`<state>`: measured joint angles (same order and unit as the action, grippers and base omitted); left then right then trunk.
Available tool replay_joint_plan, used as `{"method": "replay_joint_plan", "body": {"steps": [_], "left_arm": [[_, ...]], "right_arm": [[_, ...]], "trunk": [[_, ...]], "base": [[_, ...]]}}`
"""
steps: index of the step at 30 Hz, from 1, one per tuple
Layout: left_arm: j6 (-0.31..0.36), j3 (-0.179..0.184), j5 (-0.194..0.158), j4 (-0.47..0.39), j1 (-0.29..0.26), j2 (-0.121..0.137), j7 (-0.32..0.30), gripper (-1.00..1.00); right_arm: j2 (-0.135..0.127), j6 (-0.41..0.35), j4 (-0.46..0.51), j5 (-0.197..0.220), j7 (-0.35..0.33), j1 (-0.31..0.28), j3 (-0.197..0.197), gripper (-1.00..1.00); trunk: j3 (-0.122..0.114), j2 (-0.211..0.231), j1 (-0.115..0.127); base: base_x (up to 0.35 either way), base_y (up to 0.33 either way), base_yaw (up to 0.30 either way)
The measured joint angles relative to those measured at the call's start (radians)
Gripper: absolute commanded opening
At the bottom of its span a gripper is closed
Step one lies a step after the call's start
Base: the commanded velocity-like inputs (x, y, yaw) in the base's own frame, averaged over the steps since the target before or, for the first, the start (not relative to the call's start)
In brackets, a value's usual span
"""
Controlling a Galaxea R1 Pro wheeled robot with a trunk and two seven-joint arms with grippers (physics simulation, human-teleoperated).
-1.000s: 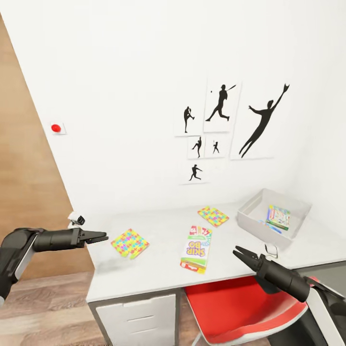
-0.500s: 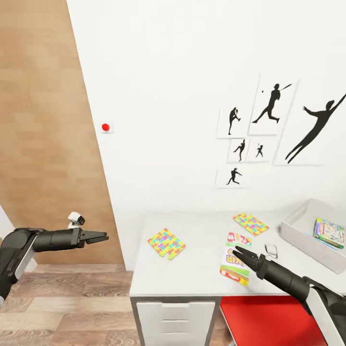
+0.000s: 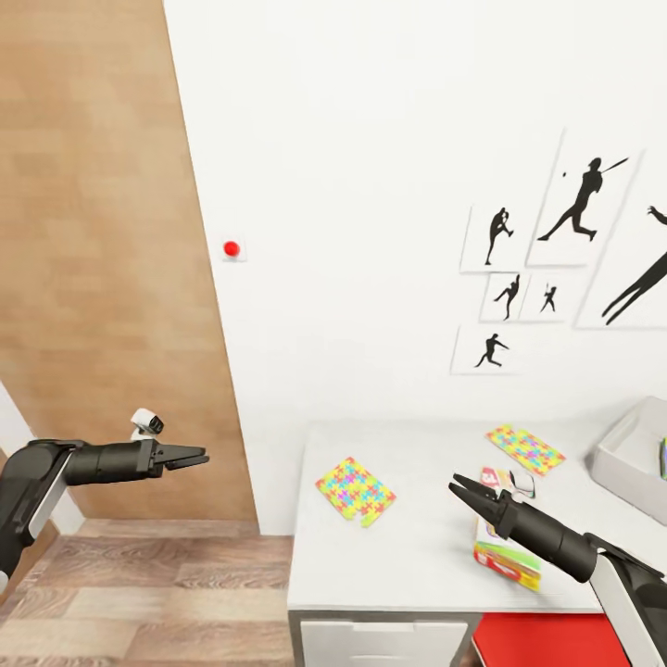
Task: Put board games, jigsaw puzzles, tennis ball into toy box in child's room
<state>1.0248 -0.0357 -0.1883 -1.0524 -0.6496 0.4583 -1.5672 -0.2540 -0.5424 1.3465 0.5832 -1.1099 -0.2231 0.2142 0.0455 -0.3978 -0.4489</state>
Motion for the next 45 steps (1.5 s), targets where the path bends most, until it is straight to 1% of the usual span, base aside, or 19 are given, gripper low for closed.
{"method": "replay_joint_plan", "body": {"steps": [10,20,24,26,28,29,30,31,32,33,34,35,36,37,39,40,41,42,45], "left_arm": [[-0.001,0.001,0.000,0.000,0.000,0.000,0.000,1.00],[-0.001,0.001,-0.001,0.000,0.000,0.000,0.000,1.00],[-0.001,0.001,0.000,0.000,0.000,0.000,0.000,1.00],[-0.001,0.001,0.000,0.000,0.000,0.000,0.000,1.00],[-0.001,0.002,0.000,0.000,0.000,0.000,0.000,1.00],[-0.002,0.002,0.000,0.000,0.000,0.000,0.000,1.00],[-0.002,0.002,0.000,0.000,0.000,0.000,0.000,1.00],[-0.002,0.002,0.000,0.000,0.000,0.000,0.000,1.00],[-0.002,0.001,0.000,0.000,0.000,0.000,0.000,1.00],[-0.002,0.001,0.000,0.000,0.000,0.000,0.000,1.00],[-0.002,0.001,0.000,0.001,0.000,0.000,0.000,1.00],[-0.002,0.000,0.000,0.001,0.000,0.000,0.000,1.00],[-0.002,0.000,0.000,0.002,0.000,0.000,0.000,1.00],[-0.002,0.000,0.000,0.002,0.000,0.000,0.000,1.00],[-0.002,0.000,0.000,0.002,0.000,0.000,0.000,1.00],[-0.002,0.000,0.000,0.003,0.000,0.000,0.000,1.00],[-0.002,0.000,0.000,0.003,0.000,0.000,0.000,1.00],[-0.002,0.000,0.000,0.003,0.000,0.000,0.000,1.00],[-0.002,0.000,0.000,0.003,0.000,0.000,0.000,1.00]], "right_arm": [[0.000,0.000,0.000,0.002,0.001,0.000,0.001,1.00],[0.001,0.002,0.001,-0.004,0.015,0.000,-0.002,1.00],[0.002,-0.002,0.003,-0.007,0.064,0.000,-0.009,1.00],[0.003,-0.006,0.003,-0.006,0.128,-0.002,-0.018,1.00],[0.004,-0.015,0.006,-0.005,0.247,-0.007,-0.045,1.00],[0.004,-0.021,0.007,-0.005,0.282,-0.009,-0.055,1.00],[0.005,-0.037,0.010,-0.004,0.352,-0.014,-0.076,1.00],[0.006,-0.048,0.011,-0.004,0.389,-0.018,-0.088,1.00],[0.013,-0.072,0.012,-0.004,0.460,-0.030,-0.111,1.00],[0.027,-0.099,0.013,-0.003,0.534,-0.046,-0.134,1.00],[0.048,-0.125,0.013,-0.003,0.609,-0.063,-0.156,1.00],[0.062,-0.138,0.013,-0.002,0.648,-0.072,-0.166,1.00],[0.092,-0.158,0.013,0.000,0.725,-0.089,-0.186,1.00],[0.110,-0.166,0.012,0.000,0.765,-0.098,-0.196,1.00],[0.178,-0.187,0.010,0.003,0.926,-0.129,-0.236,1.00],[0.194,-0.190,0.009,0.002,0.970,-0.138,-0.247,1.00],[0.217,-0.194,0.006,0.005,1.050,-0.157,-0.266,1.00],[0.233,-0.197,0.000,0.002,1.114,-0.175,-0.282,1.00],[0.252,-0.195,-0.021,-0.007,1.201,-0.198,-0.308,1.00]], "trunk": [[0.000,0.000,0.000],[0.000,0.000,0.000],[0.000,0.000,0.000],[0.000,0.000,0.000],[0.000,0.000,0.000],[0.000,0.000,0.000],[0.000,0.000,0.000],[0.000,0.000,0.000],[0.000,0.000,0.000],[0.000,0.000,0.000],[0.000,0.000,0.000],[0.000,0.000,0.000],[0.000,0.000,0.000],[0.000,0.000,0.000],[0.000,0.000,0.000],[0.000,0.000,0.000],[0.000,0.000,0.000],[0.000,0.000,0.000],[0.000,0.000,0.000]], "base": [[0.162,0.114,-0.018],[0.083,-0.077,0.000],[0.021,-0.037,0.000],[0.007,-0.013,0.000],[0.003,-0.006,0.000],[0.002,-0.003,0.000],[0.001,-0.002,0.000],[0.001,-0.002,0.000],[0.001,-0.001,0.000],[0.000,0.007,0.000],[0.000,0.023,0.000],[0.000,0.080,0.000],[0.000,0.114,0.000],[0.000,0.174,0.000],[0.000,0.202,0.000],[0.000,0.136,0.000],[0.000,0.087,0.000],[0.000,0.070,0.000],[0.000,0.032,0.000]]}}
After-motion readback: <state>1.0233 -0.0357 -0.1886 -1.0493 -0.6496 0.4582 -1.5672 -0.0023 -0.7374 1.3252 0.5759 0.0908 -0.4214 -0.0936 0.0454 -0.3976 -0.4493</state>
